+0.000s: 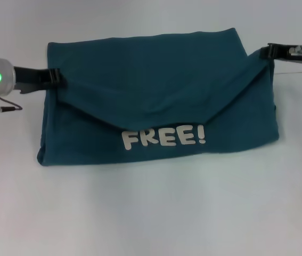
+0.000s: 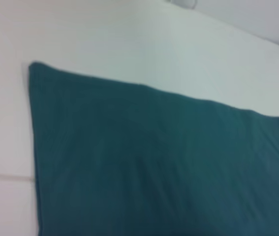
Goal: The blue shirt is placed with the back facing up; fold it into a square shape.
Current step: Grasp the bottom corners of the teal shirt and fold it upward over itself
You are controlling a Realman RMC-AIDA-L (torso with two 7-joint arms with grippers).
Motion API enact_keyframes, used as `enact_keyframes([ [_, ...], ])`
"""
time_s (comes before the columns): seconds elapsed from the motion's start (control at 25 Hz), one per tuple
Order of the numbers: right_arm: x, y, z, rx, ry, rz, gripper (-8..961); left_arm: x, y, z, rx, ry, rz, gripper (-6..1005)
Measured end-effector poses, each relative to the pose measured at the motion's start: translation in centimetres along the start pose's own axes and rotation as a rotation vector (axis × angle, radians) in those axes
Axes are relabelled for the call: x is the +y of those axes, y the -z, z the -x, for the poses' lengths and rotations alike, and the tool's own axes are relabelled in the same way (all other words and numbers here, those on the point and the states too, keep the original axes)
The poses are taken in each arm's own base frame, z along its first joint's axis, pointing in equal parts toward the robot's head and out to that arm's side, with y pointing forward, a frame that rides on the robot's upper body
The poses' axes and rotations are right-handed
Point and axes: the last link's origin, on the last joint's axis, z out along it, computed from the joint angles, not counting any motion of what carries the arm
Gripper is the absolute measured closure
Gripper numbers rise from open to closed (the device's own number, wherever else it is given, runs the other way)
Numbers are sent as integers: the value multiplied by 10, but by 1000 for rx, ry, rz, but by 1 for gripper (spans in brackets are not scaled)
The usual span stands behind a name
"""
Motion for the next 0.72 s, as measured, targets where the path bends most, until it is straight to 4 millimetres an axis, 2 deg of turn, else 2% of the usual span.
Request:
enact_keyframes([
  [0.12,4,-10,1,7,38,-35,923,3,-7,0,24,-30,-28,931],
  [0.36,12,-25,-13,40,148,-83,923,5,-24,14,11,-87,-92,929],
  [0.72,14,-29,-21,47,212,-116,923,0,-27,20,24,-94,-118,927],
])
